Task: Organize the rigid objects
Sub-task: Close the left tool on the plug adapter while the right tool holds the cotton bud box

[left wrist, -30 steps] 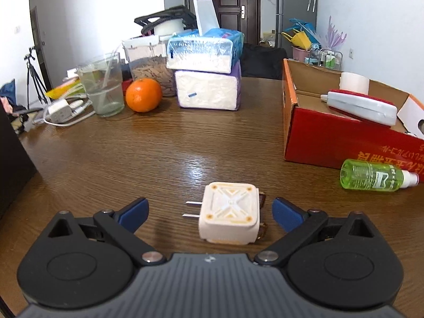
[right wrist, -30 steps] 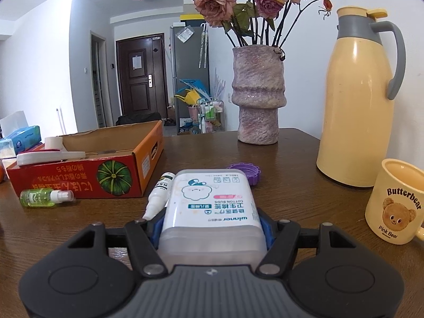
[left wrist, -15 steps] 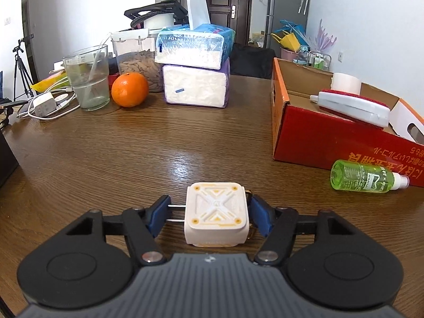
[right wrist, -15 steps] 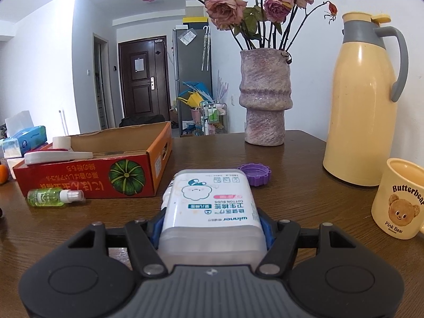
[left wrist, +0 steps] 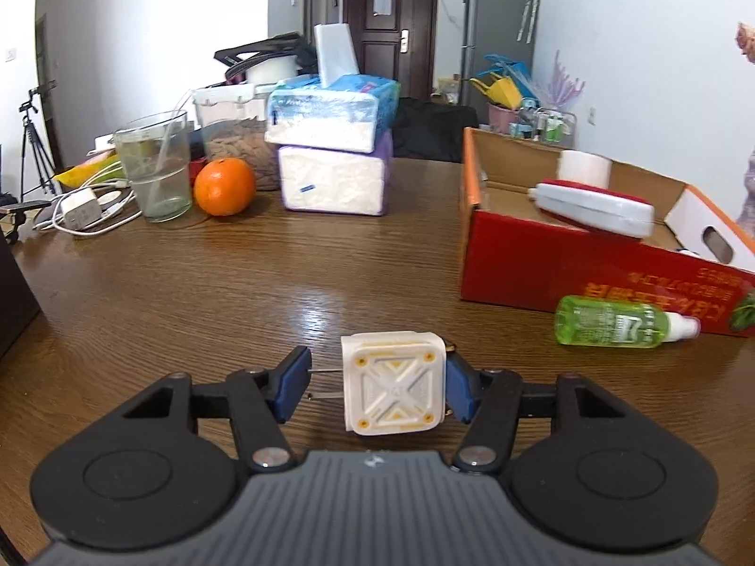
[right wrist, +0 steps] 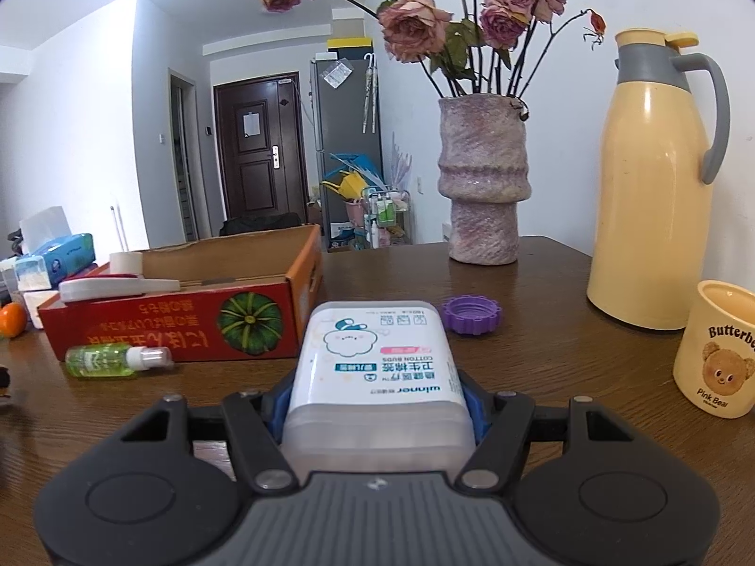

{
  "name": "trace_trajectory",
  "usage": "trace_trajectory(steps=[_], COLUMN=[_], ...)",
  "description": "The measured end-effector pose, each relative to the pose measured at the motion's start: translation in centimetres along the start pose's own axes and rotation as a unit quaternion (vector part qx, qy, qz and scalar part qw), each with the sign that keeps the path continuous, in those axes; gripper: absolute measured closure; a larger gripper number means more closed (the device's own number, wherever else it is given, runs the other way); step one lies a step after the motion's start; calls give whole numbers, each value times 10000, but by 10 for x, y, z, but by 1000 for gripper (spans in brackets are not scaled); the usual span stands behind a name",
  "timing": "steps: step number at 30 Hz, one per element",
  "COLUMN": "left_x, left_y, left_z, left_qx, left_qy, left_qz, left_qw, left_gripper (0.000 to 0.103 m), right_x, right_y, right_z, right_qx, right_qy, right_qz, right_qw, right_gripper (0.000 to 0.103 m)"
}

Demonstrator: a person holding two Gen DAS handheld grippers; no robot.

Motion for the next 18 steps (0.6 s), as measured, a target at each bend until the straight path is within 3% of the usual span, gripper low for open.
trace_trajectory(steps=[18], left_x=[44], left_y=[-2], left_z=[-20], left_qx=[-62], left_qy=[-378], left_qz=[-385], left_qw=[9985], left_gripper=[43], right_x=[4], right_y=[-2], right_z=[35], right_qx=[40], right_qy=[313], right_qz=[-38], right_qw=[9995], right_gripper=[38])
Point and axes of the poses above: each gripper's, at about its wrist camera, not at the fingertips, and x roughly against the way its jaws point, z to its left, y to its top, the point moved 4 cm from there along -x, roughly the way its jaws point, and after that the axes turned 8 degrees about y, right-handed, at the moved point
